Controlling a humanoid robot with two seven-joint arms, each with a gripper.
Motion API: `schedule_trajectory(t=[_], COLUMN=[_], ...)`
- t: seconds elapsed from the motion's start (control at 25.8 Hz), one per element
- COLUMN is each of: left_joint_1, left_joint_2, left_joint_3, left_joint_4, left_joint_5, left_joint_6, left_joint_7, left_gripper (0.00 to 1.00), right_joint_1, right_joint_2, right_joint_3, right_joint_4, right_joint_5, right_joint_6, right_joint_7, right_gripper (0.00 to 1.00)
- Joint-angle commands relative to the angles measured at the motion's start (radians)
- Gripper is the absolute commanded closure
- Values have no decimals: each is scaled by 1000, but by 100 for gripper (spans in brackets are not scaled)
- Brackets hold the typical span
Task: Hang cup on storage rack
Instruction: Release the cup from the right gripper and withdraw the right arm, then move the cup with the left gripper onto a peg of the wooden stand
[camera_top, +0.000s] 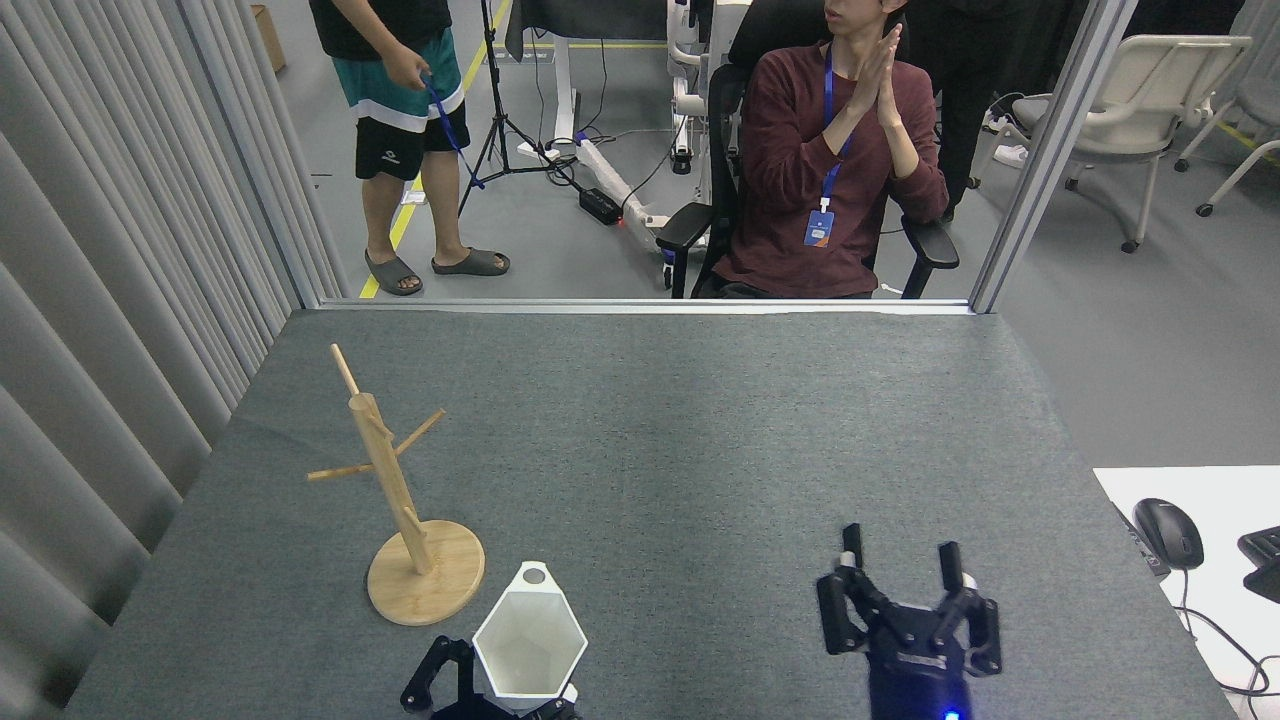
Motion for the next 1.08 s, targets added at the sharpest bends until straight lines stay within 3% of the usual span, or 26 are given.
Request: schedule_trajectory(t=[0.0,0.08,0.31,0.58,0.77,1.05], left_joint_1=[0,0,16,13,-85,-155], left_joint_2=[0,2,9,6,2,-6], left_joint_3=[35,65,180,351,483,500], left_joint_4=[-13,-29,-50,-42,37,56], left_joint_5=[3,2,3,-9,-169,-229], left_joint_6=[7,7,7,96,99,99], left_joint_7=[1,-1,-1,2,48,56], left_gripper=[76,76,75,74,74,73], right_joint_1=[86,148,214,211,205,205], right_joint_2=[-107,-130,-141,-145,-142,-139], right_joint_3=[-92,-95,-158,-161,-160,-161], right_joint_4=[49,43,6,8,8,11], right_joint_5=[-32,-32,-30,-26,-26,-24], right_joint_6=[-66,-101,-135,-146,-143,-141], right_joint_7=[34,31,25,23,23,22], right_gripper=[2,2,2,2,2,2])
